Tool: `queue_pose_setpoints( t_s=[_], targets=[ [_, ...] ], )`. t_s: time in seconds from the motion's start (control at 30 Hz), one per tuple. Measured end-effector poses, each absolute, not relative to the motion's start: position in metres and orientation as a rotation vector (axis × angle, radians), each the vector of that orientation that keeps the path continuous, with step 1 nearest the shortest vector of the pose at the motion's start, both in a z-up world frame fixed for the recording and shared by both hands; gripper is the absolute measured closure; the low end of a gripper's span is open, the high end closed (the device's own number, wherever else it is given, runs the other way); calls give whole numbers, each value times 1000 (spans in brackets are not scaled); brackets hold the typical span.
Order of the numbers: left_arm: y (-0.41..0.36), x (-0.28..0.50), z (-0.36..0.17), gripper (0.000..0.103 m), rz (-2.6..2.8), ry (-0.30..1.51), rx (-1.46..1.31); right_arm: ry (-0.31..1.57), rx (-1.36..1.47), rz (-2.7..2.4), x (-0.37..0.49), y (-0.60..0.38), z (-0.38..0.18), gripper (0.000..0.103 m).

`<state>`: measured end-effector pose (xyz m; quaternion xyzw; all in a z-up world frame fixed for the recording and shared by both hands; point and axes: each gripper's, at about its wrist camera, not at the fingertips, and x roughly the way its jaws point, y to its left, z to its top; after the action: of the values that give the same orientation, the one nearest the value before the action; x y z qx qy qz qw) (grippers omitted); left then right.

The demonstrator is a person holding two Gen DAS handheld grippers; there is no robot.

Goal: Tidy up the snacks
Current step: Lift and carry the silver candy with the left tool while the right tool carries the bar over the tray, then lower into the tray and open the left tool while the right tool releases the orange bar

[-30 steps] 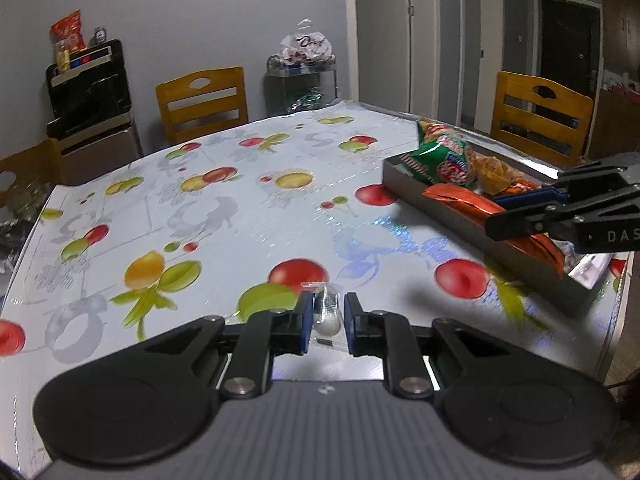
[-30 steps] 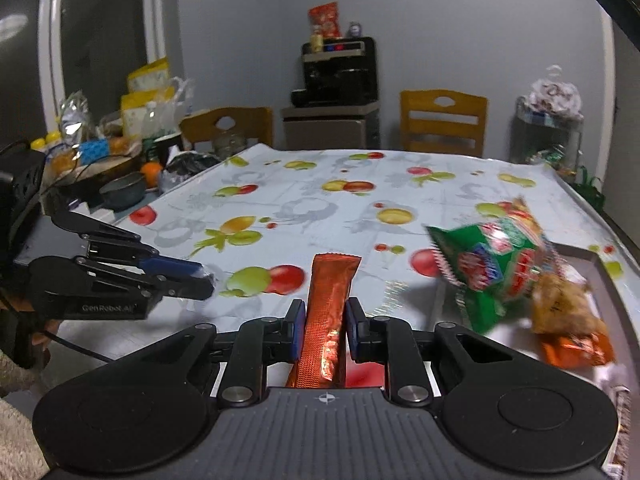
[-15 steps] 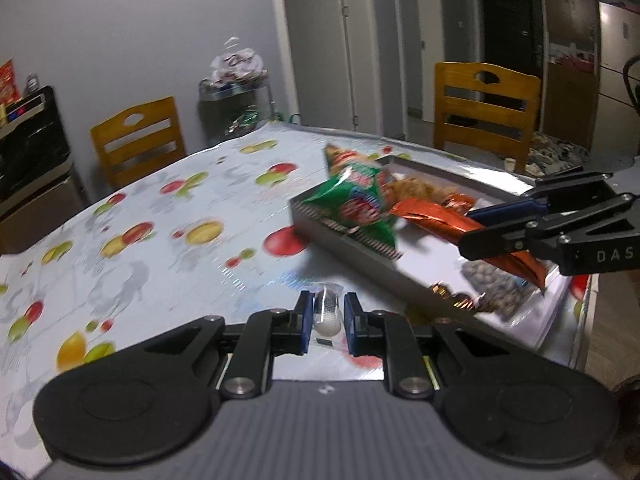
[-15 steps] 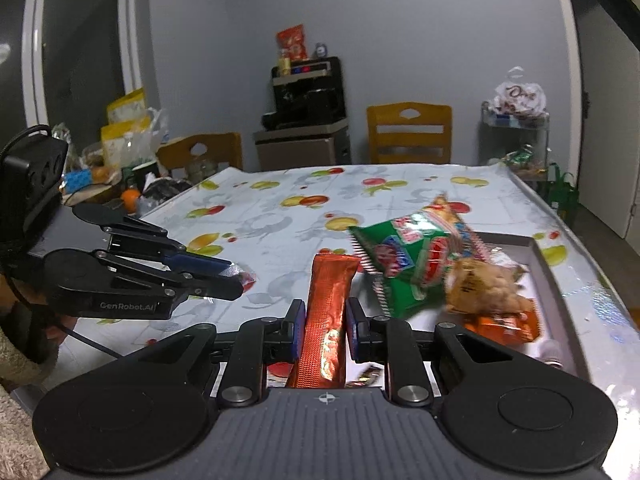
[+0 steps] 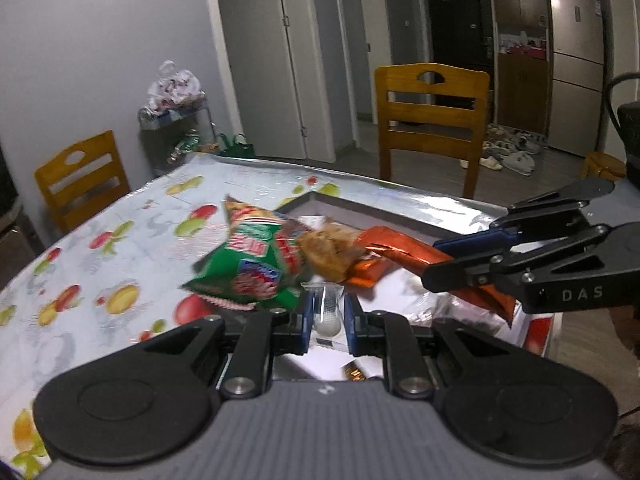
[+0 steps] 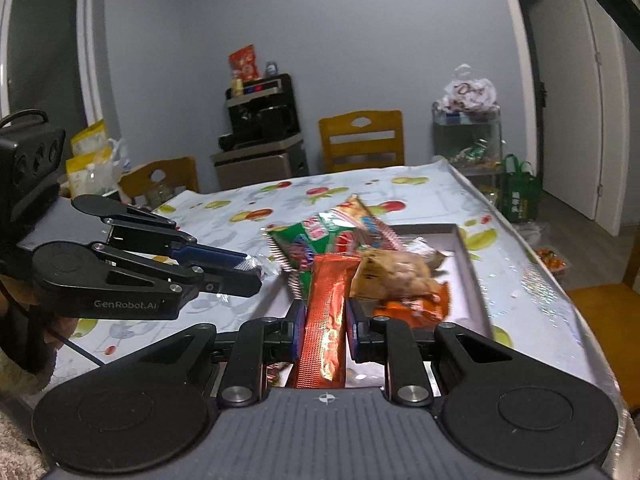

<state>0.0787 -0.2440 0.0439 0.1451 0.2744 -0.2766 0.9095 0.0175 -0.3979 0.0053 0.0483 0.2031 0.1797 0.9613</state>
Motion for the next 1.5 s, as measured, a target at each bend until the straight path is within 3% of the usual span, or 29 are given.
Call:
queue_pose_setpoints(
  t_s=[0.8, 1.5],
  targets=[
    [-282, 134, 0, 89, -506, 713, 274, 517, 169, 358, 46, -414, -14, 80],
    [-285, 134, -11, 89, -522, 749, 260, 509, 136, 315, 60, -407, -20, 80]
  ],
)
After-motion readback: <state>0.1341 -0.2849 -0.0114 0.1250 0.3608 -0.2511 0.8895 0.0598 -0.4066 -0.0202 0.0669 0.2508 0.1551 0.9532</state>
